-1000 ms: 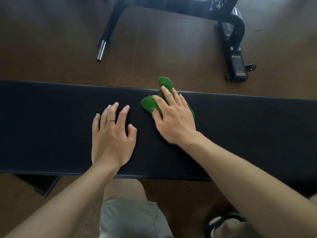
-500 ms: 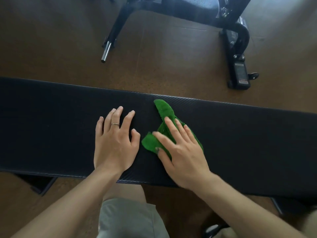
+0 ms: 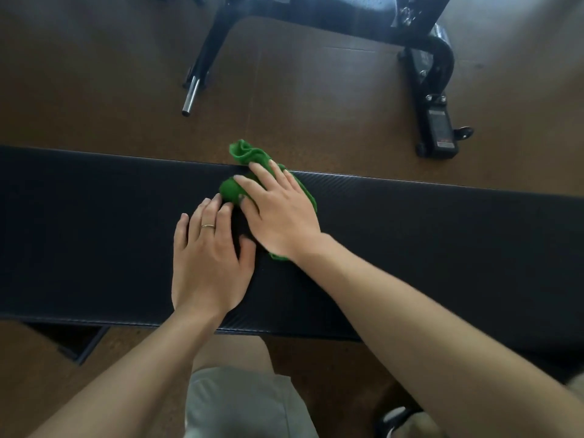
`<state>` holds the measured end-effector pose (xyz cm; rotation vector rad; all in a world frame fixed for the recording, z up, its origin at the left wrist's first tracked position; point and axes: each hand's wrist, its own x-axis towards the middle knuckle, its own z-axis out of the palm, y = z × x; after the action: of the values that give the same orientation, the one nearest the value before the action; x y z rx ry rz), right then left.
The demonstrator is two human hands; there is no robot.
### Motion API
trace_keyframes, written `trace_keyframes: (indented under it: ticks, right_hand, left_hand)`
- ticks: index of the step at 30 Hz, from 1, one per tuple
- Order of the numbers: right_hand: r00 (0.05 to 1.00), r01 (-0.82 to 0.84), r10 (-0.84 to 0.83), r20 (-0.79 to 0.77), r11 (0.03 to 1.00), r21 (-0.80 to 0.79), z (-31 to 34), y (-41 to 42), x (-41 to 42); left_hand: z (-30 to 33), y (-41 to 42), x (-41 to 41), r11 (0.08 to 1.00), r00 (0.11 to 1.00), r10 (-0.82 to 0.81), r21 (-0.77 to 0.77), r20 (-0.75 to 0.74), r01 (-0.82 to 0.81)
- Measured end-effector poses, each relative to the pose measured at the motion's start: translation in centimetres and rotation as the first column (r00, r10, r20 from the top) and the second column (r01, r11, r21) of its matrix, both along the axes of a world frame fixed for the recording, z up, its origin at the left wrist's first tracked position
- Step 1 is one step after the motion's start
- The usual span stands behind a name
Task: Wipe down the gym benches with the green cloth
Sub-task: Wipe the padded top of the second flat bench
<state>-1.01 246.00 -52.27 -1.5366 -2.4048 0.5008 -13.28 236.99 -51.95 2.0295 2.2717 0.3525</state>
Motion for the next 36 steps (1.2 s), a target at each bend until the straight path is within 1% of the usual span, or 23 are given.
trace_keyframes:
  ticks: [3,6,9,12,14,15,16,17,18,20,22,24,26,28,30,31,33,34,36]
  right_hand:
    - [0.999,0.025,-0.025,0.034,1.000,0.000,0.0,2.1,0.8]
    - [0.982,0.182,-0.184,0.052,0.983,0.033,-0.2,3.3,3.6]
    - [0.930,0.361,-0.363,0.056,0.932,0.038,0.1,4.2,9.6]
    - [0.887,0.459,-0.459,0.047,0.888,0.011,0.4,2.9,14.8]
    - [0.856,0.511,-0.513,0.053,0.858,0.049,0.1,2.2,14.9]
    - [0.841,0.532,-0.537,0.068,0.843,0.075,-0.1,2.1,13.7]
    - [0.837,0.531,-0.539,0.091,0.842,0.097,-0.2,1.9,11.8]
    - [0.853,0.502,-0.512,0.104,0.858,0.105,-0.4,1.7,9.4]
    - [0.880,0.455,-0.464,0.098,0.885,0.101,-0.4,1.0,6.9]
    - [0.942,0.330,-0.334,0.032,0.940,0.086,-0.6,-1.5,2.9]
    - [0.982,0.187,-0.187,-0.005,0.980,0.064,-0.4,-5.0,1.6]
    - [0.995,0.100,-0.101,0.015,0.993,0.064,-0.1,-7.6,3.7]
    - [0.990,0.124,-0.127,0.055,0.991,0.053,0.1,-8.5,7.7]
    - [0.967,0.240,-0.243,0.080,0.970,0.047,0.4,-8.1,12.0]
    - [0.925,0.371,-0.370,0.088,0.929,0.004,0.7,-7.6,14.7]
    - [0.900,0.429,-0.426,0.090,0.903,-0.013,0.7,-7.7,14.7]
    - [0.855,0.511,-0.510,0.089,0.859,0.013,0.6,-8.5,12.1]
    - [0.852,0.515,-0.516,0.086,0.856,0.042,0.5,-9.3,10.1]
    - [0.892,0.442,-0.447,0.061,0.893,0.080,0.2,-11.5,5.8]
  left_hand:
    - [-0.1,0.1,-0.3,1.000,1.000,-0.001,-0.012,0.014,0.002]
    - [0.0,0.0,-0.3,1.000,0.999,0.001,-0.021,0.038,-0.001]
    - [0.0,-0.1,-0.4,1.000,0.999,-0.002,-0.013,0.047,0.002]
    - [-0.1,0.1,-0.4,1.000,0.999,-0.008,-0.004,0.038,0.009]
    - [-0.1,0.1,-0.4,1.000,0.999,-0.006,0.006,0.043,0.006]
    - [-0.1,0.1,-0.3,1.000,0.999,-0.007,0.008,0.043,0.007]
    - [-0.2,0.1,-0.3,1.000,0.999,-0.006,0.008,0.040,0.006]
    - [-0.1,0.2,-0.4,1.000,0.999,-0.007,0.008,0.035,0.007]
    - [-0.1,0.2,-0.3,1.000,0.999,-0.011,0.007,0.031,0.010]
    - [-0.1,0.2,-0.3,1.000,1.000,-0.011,0.000,0.025,0.011]
    - [-0.2,0.1,-0.3,1.000,1.000,-0.014,0.000,0.020,0.014]
    - [-0.3,0.2,-0.5,1.000,1.000,-0.021,0.003,0.021,0.020]
    - [-0.1,0.1,-0.4,1.000,0.999,-0.021,0.000,0.031,0.021]
    - [0.0,0.1,-0.3,1.000,0.999,-0.019,-0.006,0.043,0.019]
    - [-0.1,0.2,-0.4,1.000,0.999,-0.018,-0.005,0.043,0.018]
    - [-0.1,0.2,-0.4,1.000,0.999,-0.019,-0.005,0.039,0.019]
    - [-0.2,0.2,-0.4,1.000,0.999,-0.023,-0.005,0.036,0.023]
    - [-0.2,0.2,-0.4,1.000,0.999,-0.022,-0.004,0.036,0.022]
    - [-0.3,0.3,-0.5,1.000,0.999,-0.022,0.000,0.036,0.022]
